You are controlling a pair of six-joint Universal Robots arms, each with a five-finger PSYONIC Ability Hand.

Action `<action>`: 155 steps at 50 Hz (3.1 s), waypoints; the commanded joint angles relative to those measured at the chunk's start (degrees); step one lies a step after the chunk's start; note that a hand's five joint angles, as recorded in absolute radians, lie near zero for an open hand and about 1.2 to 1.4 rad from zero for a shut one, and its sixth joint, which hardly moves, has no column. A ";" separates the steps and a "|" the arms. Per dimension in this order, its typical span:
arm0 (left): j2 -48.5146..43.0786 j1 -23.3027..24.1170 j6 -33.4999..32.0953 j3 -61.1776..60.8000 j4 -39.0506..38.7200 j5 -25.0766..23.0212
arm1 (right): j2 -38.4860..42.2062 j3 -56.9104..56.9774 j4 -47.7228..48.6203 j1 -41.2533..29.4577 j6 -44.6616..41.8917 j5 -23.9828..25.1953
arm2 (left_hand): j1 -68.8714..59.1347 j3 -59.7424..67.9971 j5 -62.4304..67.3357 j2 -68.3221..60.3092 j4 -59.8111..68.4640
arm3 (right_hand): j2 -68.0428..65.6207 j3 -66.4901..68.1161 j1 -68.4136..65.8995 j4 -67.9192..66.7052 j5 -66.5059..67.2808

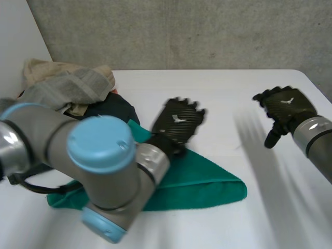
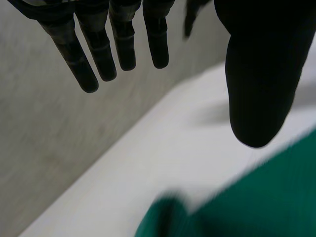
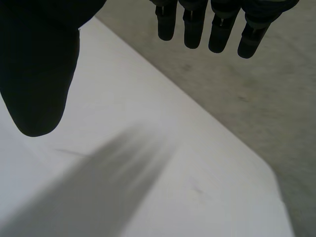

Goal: Fold the laundry.

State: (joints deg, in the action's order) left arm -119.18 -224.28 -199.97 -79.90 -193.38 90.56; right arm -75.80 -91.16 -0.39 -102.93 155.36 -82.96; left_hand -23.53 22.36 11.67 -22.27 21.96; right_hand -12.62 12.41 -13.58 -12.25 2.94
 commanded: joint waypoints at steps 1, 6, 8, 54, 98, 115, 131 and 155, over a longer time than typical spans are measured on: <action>1.58 -4.93 -7.19 -3.77 8.98 7.08 | 1.97 -0.60 -2.95 -2.28 0.12 5.09 | 4.72 -3.55 -2.86 3.46 -3.14 | 1.53 -1.32 2.48 1.16 -1.85; -0.61 -8.97 -8.86 -4.56 8.90 8.49 | 3.73 -0.60 -3.13 -4.30 -0.23 5.35 | 4.40 -3.24 -2.55 3.14 -2.83 | 1.36 -1.15 2.32 0.99 -1.68; -2.90 -10.12 -9.30 -3.95 7.76 8.23 | 3.91 -0.77 -3.04 -5.44 -0.23 5.18 | 2.22 -1.06 -0.37 0.96 -0.65 | 0.69 -0.48 1.65 0.32 -1.01; -0.91 4.76 12.50 3.11 -5.16 -4.78 | 0.57 3.00 -0.14 0.01 -0.32 -0.10 | 2.87 -1.70 -1.01 1.60 -1.29 | -0.83 1.04 0.13 -1.20 0.50; -19.51 -27.26 -21.17 13.54 -0.95 -9.18 | 8.30 -3.50 2.94 -16.87 -2.25 2.89 | -56.47 57.64 58.33 -57.73 58.04 | -4.19 4.40 -3.23 -4.56 3.87; -4.67 -43.85 -23.88 19.87 -22.01 15.95 | 7.87 -2.53 2.76 -17.48 -2.25 2.89 | -56.47 57.64 58.33 -57.73 58.04 | -4.19 4.40 -3.23 -4.56 3.87; -5.19 -36.67 -33.47 6.52 -23.54 7.79 | 7.69 -2.44 2.58 -17.22 -2.16 2.80 | 11.80 -10.64 -9.95 10.54 -10.23 | -3.85 4.07 -2.90 -4.23 3.53; 6.41 -22.44 -6.49 -7.54 4.24 -3.72 | 2.86 1.16 -6.46 -10.37 -3.30 3.68 | 10.96 -9.79 -9.10 9.70 -9.39 | -3.35 3.56 -2.39 -3.72 3.03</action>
State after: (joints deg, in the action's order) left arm -119.41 -252.41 -213.06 -80.37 -192.92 91.59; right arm -69.83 -91.69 -0.87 -117.33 153.49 -79.59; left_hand -12.31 13.20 2.83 -12.79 12.74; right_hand -12.78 12.89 -13.77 -13.16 3.21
